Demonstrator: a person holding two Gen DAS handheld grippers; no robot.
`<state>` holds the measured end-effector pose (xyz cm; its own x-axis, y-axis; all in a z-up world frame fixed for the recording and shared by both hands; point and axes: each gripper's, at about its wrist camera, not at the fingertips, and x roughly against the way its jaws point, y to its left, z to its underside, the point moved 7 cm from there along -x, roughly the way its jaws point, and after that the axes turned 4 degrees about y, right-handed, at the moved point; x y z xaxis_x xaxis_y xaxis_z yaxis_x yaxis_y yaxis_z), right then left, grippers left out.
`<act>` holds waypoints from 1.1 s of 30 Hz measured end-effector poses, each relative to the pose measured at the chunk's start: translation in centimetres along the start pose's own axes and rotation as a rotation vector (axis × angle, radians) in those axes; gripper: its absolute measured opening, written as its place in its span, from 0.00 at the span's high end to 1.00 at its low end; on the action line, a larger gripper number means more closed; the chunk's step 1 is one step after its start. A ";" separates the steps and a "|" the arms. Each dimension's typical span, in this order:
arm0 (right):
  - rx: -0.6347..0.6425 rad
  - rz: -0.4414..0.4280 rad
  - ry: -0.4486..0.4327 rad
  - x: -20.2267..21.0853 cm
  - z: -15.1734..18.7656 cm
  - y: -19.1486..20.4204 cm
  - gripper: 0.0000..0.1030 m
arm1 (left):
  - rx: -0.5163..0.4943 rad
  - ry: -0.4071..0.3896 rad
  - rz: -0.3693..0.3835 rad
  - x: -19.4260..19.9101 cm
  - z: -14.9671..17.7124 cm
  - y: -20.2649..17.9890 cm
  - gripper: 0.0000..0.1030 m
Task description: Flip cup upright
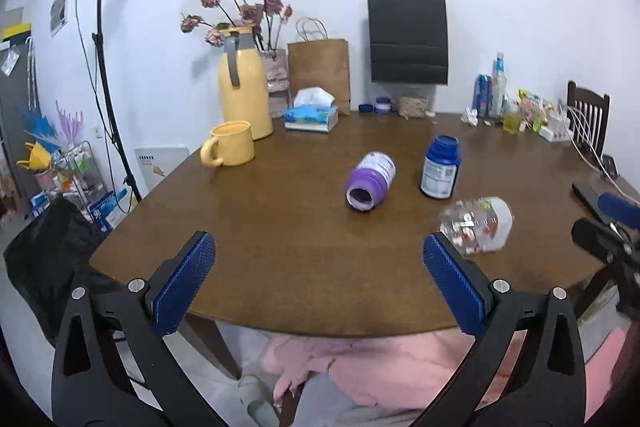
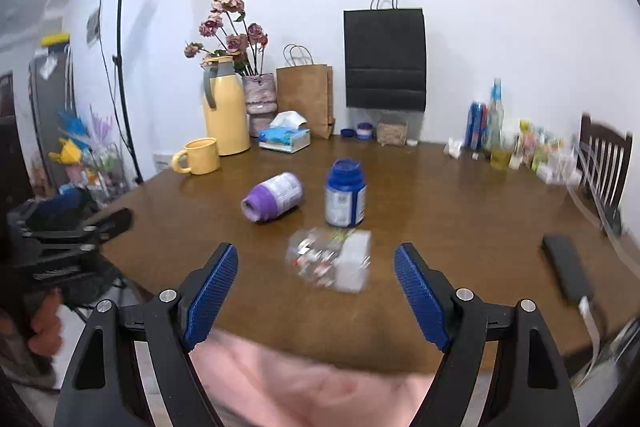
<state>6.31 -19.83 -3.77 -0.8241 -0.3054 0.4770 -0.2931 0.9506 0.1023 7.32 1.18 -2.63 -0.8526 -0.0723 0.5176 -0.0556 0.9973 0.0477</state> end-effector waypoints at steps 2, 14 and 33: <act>-0.004 -0.032 0.043 -1.0 0.4 0.3 0.18 | 0.015 0.021 0.035 -0.1 0.4 -0.2 0.00; -0.029 -0.020 0.043 -1.1 0.1 0.2 0.18 | 0.035 0.012 0.021 0.5 0.2 0.7 0.00; -0.015 -0.003 -0.022 0.2 -1.0 0.4 0.18 | 0.004 -0.096 0.020 2.6 -1.1 0.4 0.00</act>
<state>6.49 -19.48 -2.76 -0.8338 -0.3093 0.4573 -0.2885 0.9503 0.1168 5.70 1.41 -0.32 -0.8993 -0.0515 0.4343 -0.0402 0.9986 0.0353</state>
